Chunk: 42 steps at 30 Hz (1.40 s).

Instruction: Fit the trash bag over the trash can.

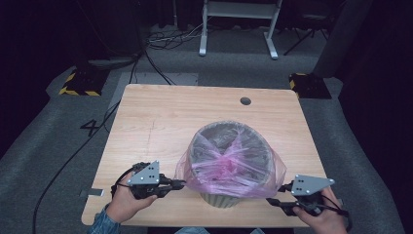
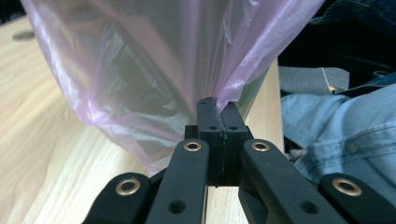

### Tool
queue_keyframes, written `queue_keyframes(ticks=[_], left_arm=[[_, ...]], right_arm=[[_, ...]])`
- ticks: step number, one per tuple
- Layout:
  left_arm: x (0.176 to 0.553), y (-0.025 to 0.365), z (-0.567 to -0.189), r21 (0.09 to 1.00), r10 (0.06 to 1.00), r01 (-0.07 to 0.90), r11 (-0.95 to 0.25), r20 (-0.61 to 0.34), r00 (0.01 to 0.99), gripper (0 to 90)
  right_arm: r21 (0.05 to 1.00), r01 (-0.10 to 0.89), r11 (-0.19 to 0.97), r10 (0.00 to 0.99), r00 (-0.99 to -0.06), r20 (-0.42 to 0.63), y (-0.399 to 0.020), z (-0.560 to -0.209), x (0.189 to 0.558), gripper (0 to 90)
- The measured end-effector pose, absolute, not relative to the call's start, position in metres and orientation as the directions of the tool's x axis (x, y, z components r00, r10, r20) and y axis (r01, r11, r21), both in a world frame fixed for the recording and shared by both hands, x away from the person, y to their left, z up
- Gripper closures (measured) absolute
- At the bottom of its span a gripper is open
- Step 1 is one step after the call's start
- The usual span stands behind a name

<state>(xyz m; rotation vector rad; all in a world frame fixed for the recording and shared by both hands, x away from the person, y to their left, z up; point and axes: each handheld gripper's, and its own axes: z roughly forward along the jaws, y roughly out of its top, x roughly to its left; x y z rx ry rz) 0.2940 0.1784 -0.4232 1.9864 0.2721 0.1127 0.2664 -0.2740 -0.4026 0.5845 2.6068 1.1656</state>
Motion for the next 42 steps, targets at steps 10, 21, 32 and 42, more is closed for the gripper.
queue_keyframes(ticks=[10, 21, 32, 42], left_arm=[[0.284, 0.170, -0.406, 0.929, 0.199, 0.082, -0.360, -0.009, 0.980, 90.0], [0.283, 0.161, -0.400, 0.928, 0.161, 0.055, -0.367, 0.005, 0.987, 90.0], [0.295, 0.160, -0.429, 0.918, 0.156, 0.140, -0.370, -0.087, 0.984, 90.0], [0.313, 0.175, -0.455, 0.878, 0.270, 0.239, -0.416, -0.132, 0.954, 90.0]], right_arm=[[0.835, 0.249, 0.490, 0.568, -0.818, -0.089, -0.297, -0.371, 0.244, 25.3], [0.816, 0.150, 0.558, 0.482, -0.859, -0.171, -0.266, -0.366, 0.254, 72.9], [0.731, 0.184, 0.657, 0.395, -0.910, -0.125, -0.262, -0.396, 0.268, 90.0], [0.680, 0.292, 0.673, 0.436, -0.899, -0.046, -0.269, -0.438, 0.287, 90.0]])
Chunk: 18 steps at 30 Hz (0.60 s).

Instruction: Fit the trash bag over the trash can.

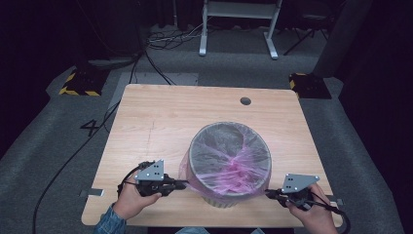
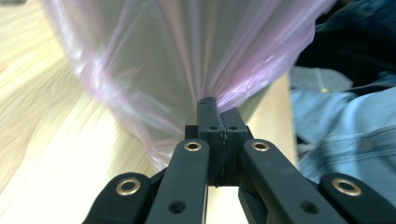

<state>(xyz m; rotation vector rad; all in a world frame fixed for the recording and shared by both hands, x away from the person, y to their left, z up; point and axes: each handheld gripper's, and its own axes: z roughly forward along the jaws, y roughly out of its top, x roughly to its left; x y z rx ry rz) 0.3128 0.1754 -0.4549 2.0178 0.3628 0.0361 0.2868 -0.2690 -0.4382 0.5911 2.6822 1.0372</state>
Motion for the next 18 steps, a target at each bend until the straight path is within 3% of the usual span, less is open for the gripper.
queue_keyframes(ticks=[10, 11, 13, 16, 18], left_arm=[[0.319, 0.181, -0.471, 0.861, 0.294, 0.305, -0.406, -0.193, 0.936, 90.0], [0.318, 0.184, -0.469, 0.860, 0.309, 0.312, -0.404, -0.192, 0.931, 86.6], [0.316, 0.194, -0.465, 0.873, 0.332, 0.319, -0.369, -0.196, 0.923, 71.6], [0.311, 0.206, -0.457, 0.893, 0.360, 0.315, -0.321, -0.192, 0.913, 50.3], [0.308, 0.214, -0.451, 0.903, 0.370, 0.306, -0.302, -0.185, 0.910, 37.2]], right_arm=[[0.661, 0.350, 0.664, 0.439, -0.898, 0.035, -0.270, -0.464, 0.290, 89.3], [0.662, 0.354, 0.660, 0.443, -0.896, 0.037, -0.271, -0.462, 0.289, 83.7], [0.680, 0.346, 0.647, 0.462, -0.887, 0.011, -0.276, -0.456, 0.286, 58.8], [0.731, 0.337, 0.593, 0.482, -0.876, 0.014, -0.287, -0.443, 0.279, 39.6], [0.756, 0.330, 0.566, 0.498, -0.867, 0.005, -0.294, -0.432, 0.275, 32.6]])
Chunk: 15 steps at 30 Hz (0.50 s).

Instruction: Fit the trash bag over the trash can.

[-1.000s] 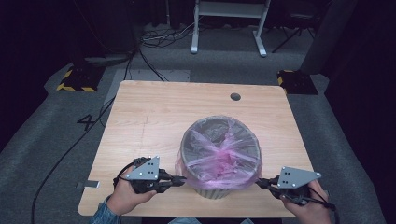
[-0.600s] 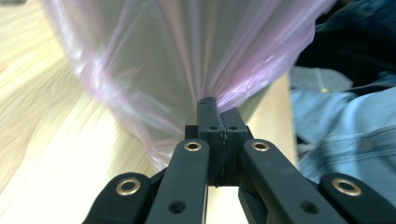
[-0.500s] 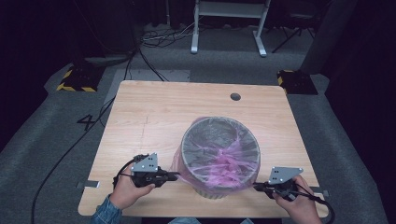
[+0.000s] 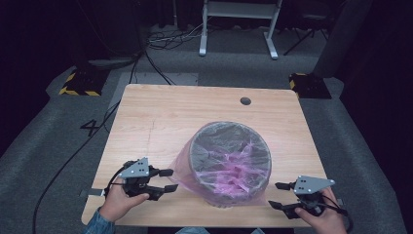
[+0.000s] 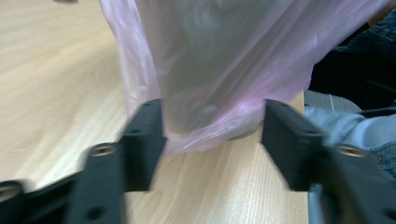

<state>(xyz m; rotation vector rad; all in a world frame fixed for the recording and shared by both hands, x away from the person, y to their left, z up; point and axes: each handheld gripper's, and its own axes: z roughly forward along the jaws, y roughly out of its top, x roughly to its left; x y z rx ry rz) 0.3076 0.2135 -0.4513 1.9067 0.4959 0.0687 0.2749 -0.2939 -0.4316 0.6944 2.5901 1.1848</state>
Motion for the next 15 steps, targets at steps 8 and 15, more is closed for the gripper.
queue_keyframes(ticks=[8, 15], left_arm=[[0.303, 0.227, -0.432, 0.928, 0.412, 0.260, -0.266, -0.135, 0.901, 22.9], [0.310, 0.196, -0.413, 0.925, 0.367, 0.199, -0.323, -0.072, 0.928, 19.3]], right_arm=[[0.835, 0.267, 0.481, 0.496, -0.868, -0.008, -0.276, -0.404, 0.273, 19.0], [0.833, 0.229, 0.504, 0.455, -0.890, -0.031, -0.260, -0.394, 0.288, 63.9]])
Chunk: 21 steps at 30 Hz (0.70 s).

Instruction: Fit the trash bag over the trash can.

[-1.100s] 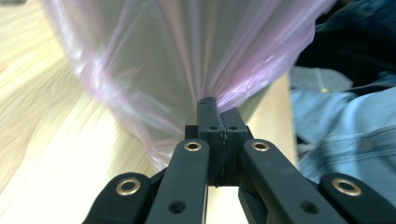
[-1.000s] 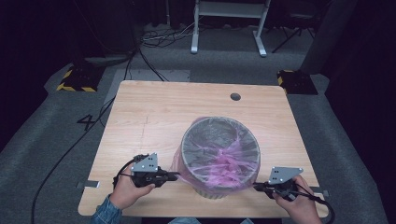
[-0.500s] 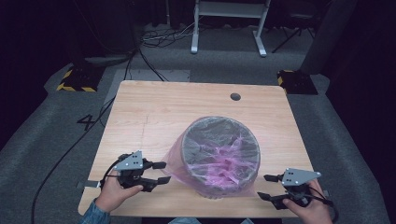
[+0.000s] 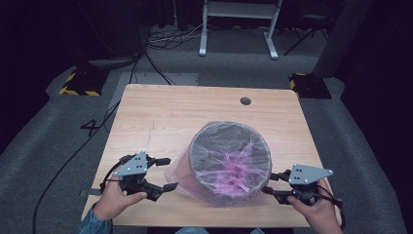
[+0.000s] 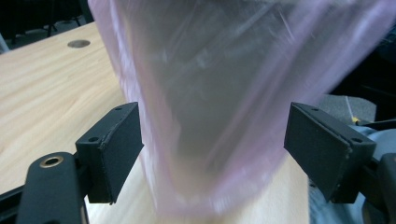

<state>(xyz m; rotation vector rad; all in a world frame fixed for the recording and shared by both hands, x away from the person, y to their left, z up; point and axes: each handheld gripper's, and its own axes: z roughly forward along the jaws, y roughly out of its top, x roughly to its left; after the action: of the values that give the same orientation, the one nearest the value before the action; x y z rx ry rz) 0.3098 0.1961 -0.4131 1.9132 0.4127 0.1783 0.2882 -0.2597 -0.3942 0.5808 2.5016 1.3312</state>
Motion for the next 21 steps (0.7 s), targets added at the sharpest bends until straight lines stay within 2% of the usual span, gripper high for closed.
queue_keyframes(ticks=[1, 2, 5, 8, 10, 12, 14, 15, 16, 21], left_arm=[[0.315, 0.190, -0.412, 0.921, 0.368, 0.188, -0.341, -0.053, 0.928, 19.3], [0.317, 0.187, -0.412, 0.919, 0.370, 0.189, -0.344, -0.052, 0.927, 19.5], [0.327, 0.180, -0.411, 0.923, 0.365, 0.186, -0.335, -0.055, 0.930, 22.1], [0.332, 0.174, -0.408, 0.927, 0.345, 0.168, -0.335, -0.045, 0.937, 27.0], [0.334, 0.172, -0.405, 0.931, 0.320, 0.160, -0.329, -0.050, 0.946, 39.2], [0.336, 0.171, -0.403, 0.935, 0.304, 0.156, -0.319, -0.055, 0.951, 57.2], [0.338, 0.171, -0.401, 0.935, 0.316, 0.171, -0.310, -0.068, 0.946, 70.9], [0.339, 0.170, -0.401, 0.932, 0.326, 0.176, -0.317, -0.067, 0.943, 83.0], [0.342, 0.170, -0.400, 0.927, 0.345, 0.186, -0.325, -0.067, 0.936, 90.0], [0.353, 0.166, -0.408, 0.905, 0.404, 0.233, -0.356, -0.076, 0.911, 90.0]], right_arm=[[0.831, 0.226, 0.508, 0.454, -0.890, -0.035, -0.261, -0.392, 0.290, 77.1], [0.833, 0.223, 0.506, 0.451, -0.892, -0.035, -0.262, -0.389, 0.292, 82.4], [0.836, 0.219, 0.503, 0.455, -0.889, -0.042, -0.262, -0.383, 0.296, 88.5], [0.839, 0.213, 0.502, 0.465, -0.884, -0.054, -0.263, -0.378, 0.298, 90.0], [0.842, 0.215, 0.495, 0.477, -0.877, -0.056, -0.263, -0.375, 0.300, 90.0], [0.846, 0.214, 0.488, 0.488, -0.871, -0.062, -0.264, -0.371, 0.303, 90.0], [0.849, 0.216, 0.483, 0.494, -0.867, -0.061, -0.265, -0.370, 0.304, 90.0], [0.850, 0.215, 0.482, 0.497, -0.865, -0.063, -0.265, -0.369, 0.306, 90.0], [0.850, 0.218, 0.480, 0.502, -0.863, -0.061, -0.265, -0.369, 0.307, 90.0], [0.846, 0.239, 0.477, 0.522, -0.852, -0.053, -0.268, -0.374, 0.316, 90.0]])
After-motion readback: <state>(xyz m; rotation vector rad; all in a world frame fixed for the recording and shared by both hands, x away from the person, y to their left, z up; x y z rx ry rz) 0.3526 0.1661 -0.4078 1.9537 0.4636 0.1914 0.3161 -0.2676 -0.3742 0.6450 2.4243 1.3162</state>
